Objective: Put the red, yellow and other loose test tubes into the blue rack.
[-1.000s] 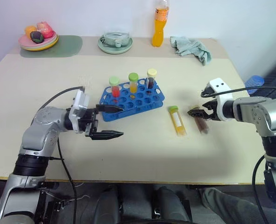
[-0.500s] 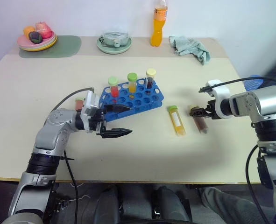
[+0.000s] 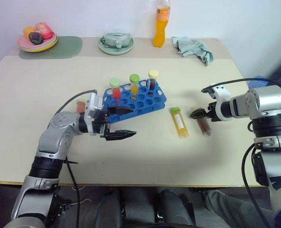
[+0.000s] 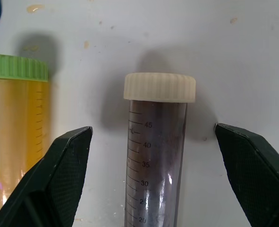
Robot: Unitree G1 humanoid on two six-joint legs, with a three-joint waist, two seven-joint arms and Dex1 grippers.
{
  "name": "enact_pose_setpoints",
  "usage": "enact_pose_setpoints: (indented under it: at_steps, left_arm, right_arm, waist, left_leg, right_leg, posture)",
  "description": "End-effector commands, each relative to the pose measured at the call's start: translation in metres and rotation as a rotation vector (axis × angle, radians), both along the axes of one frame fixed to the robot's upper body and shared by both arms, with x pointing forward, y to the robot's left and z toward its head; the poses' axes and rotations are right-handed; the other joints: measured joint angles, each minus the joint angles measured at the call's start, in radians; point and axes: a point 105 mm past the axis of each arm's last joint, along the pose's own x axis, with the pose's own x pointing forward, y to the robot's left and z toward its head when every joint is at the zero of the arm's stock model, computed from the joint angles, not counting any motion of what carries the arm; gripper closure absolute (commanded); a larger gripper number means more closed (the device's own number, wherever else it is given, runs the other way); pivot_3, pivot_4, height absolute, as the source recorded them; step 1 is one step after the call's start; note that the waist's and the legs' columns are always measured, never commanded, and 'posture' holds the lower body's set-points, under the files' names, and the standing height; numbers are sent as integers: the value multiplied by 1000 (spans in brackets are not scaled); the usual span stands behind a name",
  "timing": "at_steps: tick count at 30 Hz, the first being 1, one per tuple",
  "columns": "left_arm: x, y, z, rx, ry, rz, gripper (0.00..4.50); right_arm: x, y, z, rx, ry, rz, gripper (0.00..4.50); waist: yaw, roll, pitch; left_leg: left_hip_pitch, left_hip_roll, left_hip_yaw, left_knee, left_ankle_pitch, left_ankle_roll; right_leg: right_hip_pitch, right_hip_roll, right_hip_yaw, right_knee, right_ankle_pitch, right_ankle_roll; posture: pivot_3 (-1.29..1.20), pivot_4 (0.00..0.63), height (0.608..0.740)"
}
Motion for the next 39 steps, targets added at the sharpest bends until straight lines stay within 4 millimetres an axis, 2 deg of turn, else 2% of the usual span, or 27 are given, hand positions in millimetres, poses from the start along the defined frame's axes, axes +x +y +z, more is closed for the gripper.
enact_pose_setpoints:
  at_steps: [1, 2, 5, 6, 7, 11, 14, 16, 18, 20, 22, 24, 26, 31, 35, 39]
  left_arm:
    - [-3, -3, 12, -26, -39, -12, 0]
    - [-3, -2, 11, -25, -39, -11, 0]
    - [-3, -1, 10, -20, -32, -8, 0]
    - [-4, -1, 9, -18, -29, -7, 0]
    - [-5, 0, 9, -17, -26, -6, 0]
    - [-6, 1, 7, -15, -17, 5, 0]
    - [-5, 3, 6, -10, -14, 19, 0]
    - [-4, 7, 4, -4, -12, 45, 0]
    - [-4, 11, 3, -11, -12, 71, 0]
    - [-4, 15, 2, -27, -14, 110, 0]
    - [-7, 21, -3, -21, -2, 134, 0]
    - [-10, 29, -9, -20, -2, 179, 0]
    - [-10, 36, -13, -21, 1, 223, 0]
    - [-5, 49, -6, -113, -20, 344, 0]
    - [-4, 62, -5, -157, -39, 452, 0]
    - [-7, 67, -5, -171, -43, 503, 0]
  right_arm:
    - [4, -2, 4, -19, -21, 6, 1132]
    - [4, 0, 3, -23, -18, 15, 1532]
    - [4, 3, -1, -35, -13, 34, 3206]
    - [4, 4, -1, -39, -14, 39, 3638]
    - [4, 5, -1, -43, -15, 45, 3753]
    - [6, 8, 1, -72, -57, 67, 3753]
    - [9, 14, 12, -86, -168, 116, 3753]
    - [4, 45, 46, 61, -370, 287, 3753]
    - [-8, 64, 69, 150, -487, 411, 3753]
    - [-19, 77, 82, 185, -539, 482, 3753]
    - [-22, 92, 100, 239, -688, 528, 3753]
    - [-32, 116, 120, 376, -872, 630, 3753]
    - [-46, 135, 129, 535, -978, 749, 3753]
    - [-15, 150, 102, 489, -1127, 554, 3753]
    - [-7, 153, 94, 492, -1226, 464, 3753]
    - [6, 152, 88, 454, -1287, 378, 3753]
  waist:
    - [0, 0, 0]
    - [-1, 0, 0]
    - [-2, 0, 0]
    - [-2, 0, 0]
    - [-3, 0, 0]
    - [-4, 0, 0]
    - [-5, 0, 0]
    - [-5, 0, 0]
    - [-7, 1, 0]
    - [-7, 1, 1]
    - [-5, 1, 1]
    - [-1, 1, 0]
    - [2, 1, 0]
    - [3, 1, 0]
    - [1, 1, 1]
    - [-6, 1, 1]
  left_leg:
    - [0, 0, 0, 0, 0, 0]
    - [0, 0, 0, 0, 0, 0]
    - [0, 0, 0, 0, 0, 0]
    - [0, 0, 0, 0, 0, 0]
    - [0, 0, 0, 0, 0, 0]
    - [0, 0, 0, 0, 0, 0]
    - [1, 0, 0, 0, 0, 0]
    - [1, 0, 0, 0, 0, 0]
    - [1, 0, 0, 0, 0, 0]
    - [0, 0, -1, 0, 0, 0]
    - [0, 1, -2, 0, 0, 0]
    - [0, 0, -1, 0, 0, 0]
    - [0, 0, -2, 0, 0, 0]
    - [0, 0, -1, 0, 0, 0]
    - [0, 0, -1, 0, 0, 0]
    - [1, 0, -1, 0, 0, -1]
  right_leg:
    - [0, 0, 0, 0, 0, 0]
    - [0, 0, 0, 0, 0, 0]
    - [0, 0, 0, 1, 0, 0]
    - [0, 0, 0, 1, 0, 0]
    - [0, 0, 0, 1, 0, 0]
    - [0, 0, 0, 1, 0, 0]
    - [0, 0, 0, 1, 0, 0]
    - [0, 0, 1, 1, 0, 0]
    - [-2, 0, 2, 2, 0, 0]
    - [-3, 0, 2, 3, 0, 0]
    - [-3, 0, 2, 3, 0, 0]
    - [-3, 0, 2, 3, 0, 0]
    - [-2, 0, 2, 2, 0, 0]
    - [-1, 0, 1, 2, 0, 0]
    - [-2, -1, 1, 3, 0, 0]
    - [-2, 0, 1, 4, 0, 0]
  posture:
    - [0, 150, 740]
    - [0, 150, 740]
    - [0, 150, 740]
    - [0, 150, 740]
    - [0, 150, 740]
    - [0, 150, 740]
    - [0, 150, 740]
    - [0, 150, 740]
    - [0, 150, 740]
    - [0, 150, 740]
    - [0, 150, 740]
    - [0, 150, 740]
    - [0, 150, 740]
    - [0, 150, 740]
    - [0, 150, 740]
    - [0, 150, 740]
